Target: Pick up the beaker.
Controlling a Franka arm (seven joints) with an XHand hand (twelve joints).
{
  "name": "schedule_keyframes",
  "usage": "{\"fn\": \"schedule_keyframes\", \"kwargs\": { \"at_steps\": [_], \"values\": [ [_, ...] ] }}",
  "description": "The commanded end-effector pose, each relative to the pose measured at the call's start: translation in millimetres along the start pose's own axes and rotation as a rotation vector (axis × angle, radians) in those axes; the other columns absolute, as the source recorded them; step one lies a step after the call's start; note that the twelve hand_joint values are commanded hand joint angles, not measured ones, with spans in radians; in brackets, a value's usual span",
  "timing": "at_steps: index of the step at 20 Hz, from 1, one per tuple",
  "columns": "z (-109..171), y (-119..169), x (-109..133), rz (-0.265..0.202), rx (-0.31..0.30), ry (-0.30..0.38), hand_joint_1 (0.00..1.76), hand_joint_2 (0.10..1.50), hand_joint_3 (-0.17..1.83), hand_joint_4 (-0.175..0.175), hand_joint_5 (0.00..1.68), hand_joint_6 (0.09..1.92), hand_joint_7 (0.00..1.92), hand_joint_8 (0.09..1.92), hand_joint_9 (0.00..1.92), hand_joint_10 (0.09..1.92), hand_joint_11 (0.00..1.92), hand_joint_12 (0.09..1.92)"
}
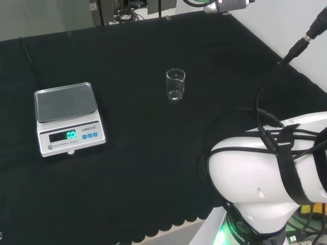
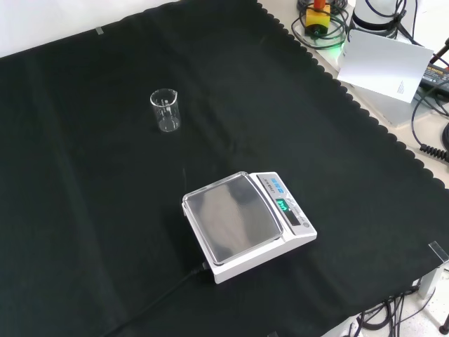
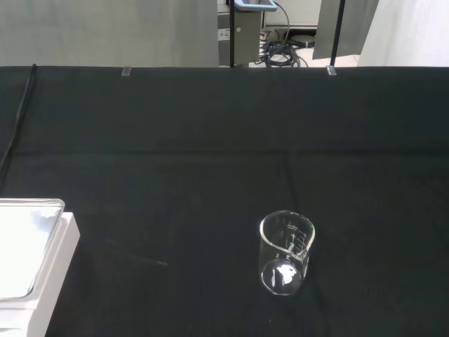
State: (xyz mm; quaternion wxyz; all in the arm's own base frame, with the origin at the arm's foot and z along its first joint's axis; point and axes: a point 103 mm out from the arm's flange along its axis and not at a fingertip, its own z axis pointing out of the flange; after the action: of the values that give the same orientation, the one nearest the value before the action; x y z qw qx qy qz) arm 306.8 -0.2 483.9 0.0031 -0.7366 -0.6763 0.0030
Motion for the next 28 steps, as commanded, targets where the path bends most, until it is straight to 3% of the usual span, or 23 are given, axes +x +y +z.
{"fn": "schedule_keyframes", "kwargs": {
  "at_steps": [1, 9, 16, 22, 28],
  "values": [
    [2, 4, 0, 0.0, -0.003, -0.009, 0.5, 0.74, 0.19, 0.007, 0.13, 0.09, 0.11, 0.5, 0.19, 0.8, 0.0, 1.49],
    [21, 44, 32, 0.001, 0.007, -0.022, 0.52, 0.75, 0.2, 0.004, 0.15, 0.09, 0.11, 0.61, 0.23, 0.78, 0.0, 1.52],
    [69, 104, 53, 0.019, -0.014, -0.019, 0.53, 0.75, 0.2, 0.008, 0.11, 0.09, 0.07, 0.61, 0.2, 0.78, 0.0, 1.5],
    [115, 163, 29, 0.046, 0.009, 0.014, 0.54, 0.74, 0.2, 0.012, 0.07, 0.09, 0.0, 0.55, 0.15, 0.79, 0.0, 1.47],
    [160, 192, -14, 0.098, 0.072, 0.045, 0.54, 0.74, 0.2, 0.014, 0.06, 0.09, 0.0, 0.5, 0.12, 0.8, 0.0, 1.44]
  ]
}}
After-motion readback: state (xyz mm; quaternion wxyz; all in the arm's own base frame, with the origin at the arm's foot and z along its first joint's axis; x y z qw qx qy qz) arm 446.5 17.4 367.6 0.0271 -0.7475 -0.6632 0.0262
